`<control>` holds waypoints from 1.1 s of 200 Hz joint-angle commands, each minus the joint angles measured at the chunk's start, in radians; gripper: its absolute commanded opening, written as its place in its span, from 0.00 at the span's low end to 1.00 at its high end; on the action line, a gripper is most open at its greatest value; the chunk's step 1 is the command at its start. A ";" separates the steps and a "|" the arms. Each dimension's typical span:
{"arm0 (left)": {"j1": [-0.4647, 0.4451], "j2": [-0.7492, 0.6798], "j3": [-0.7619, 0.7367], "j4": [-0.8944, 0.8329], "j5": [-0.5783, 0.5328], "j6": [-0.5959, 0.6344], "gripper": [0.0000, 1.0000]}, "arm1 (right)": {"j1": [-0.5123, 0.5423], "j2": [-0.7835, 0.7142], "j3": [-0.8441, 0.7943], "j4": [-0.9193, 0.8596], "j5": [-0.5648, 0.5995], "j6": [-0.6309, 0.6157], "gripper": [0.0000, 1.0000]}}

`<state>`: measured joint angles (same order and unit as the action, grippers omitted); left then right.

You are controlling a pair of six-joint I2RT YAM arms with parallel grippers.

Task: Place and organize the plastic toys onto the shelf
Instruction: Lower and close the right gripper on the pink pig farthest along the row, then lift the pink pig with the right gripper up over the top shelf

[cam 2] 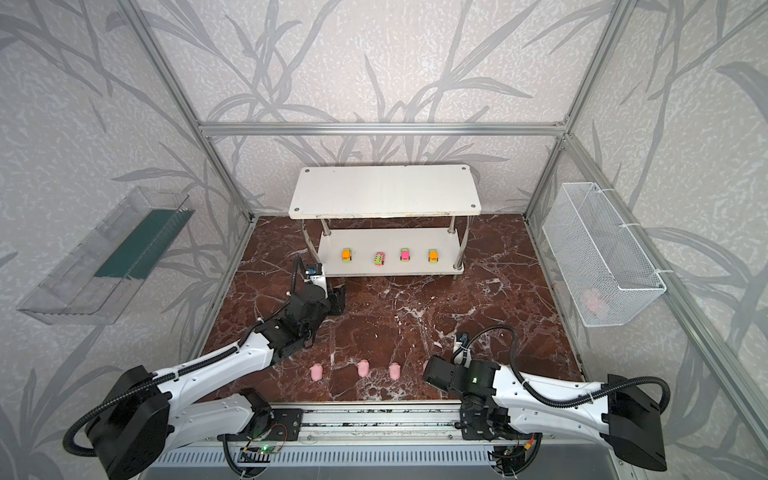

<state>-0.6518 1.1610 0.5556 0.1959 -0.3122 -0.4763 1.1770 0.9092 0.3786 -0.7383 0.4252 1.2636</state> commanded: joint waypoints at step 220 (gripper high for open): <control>0.010 -0.023 -0.069 -0.034 0.090 -0.051 0.53 | -0.731 0.418 1.270 -0.007 -0.351 -1.047 0.29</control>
<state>-0.6456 1.1572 0.5003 0.1799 -0.2287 -0.5095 0.4988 1.2678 1.5707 -0.7601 0.1913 0.2771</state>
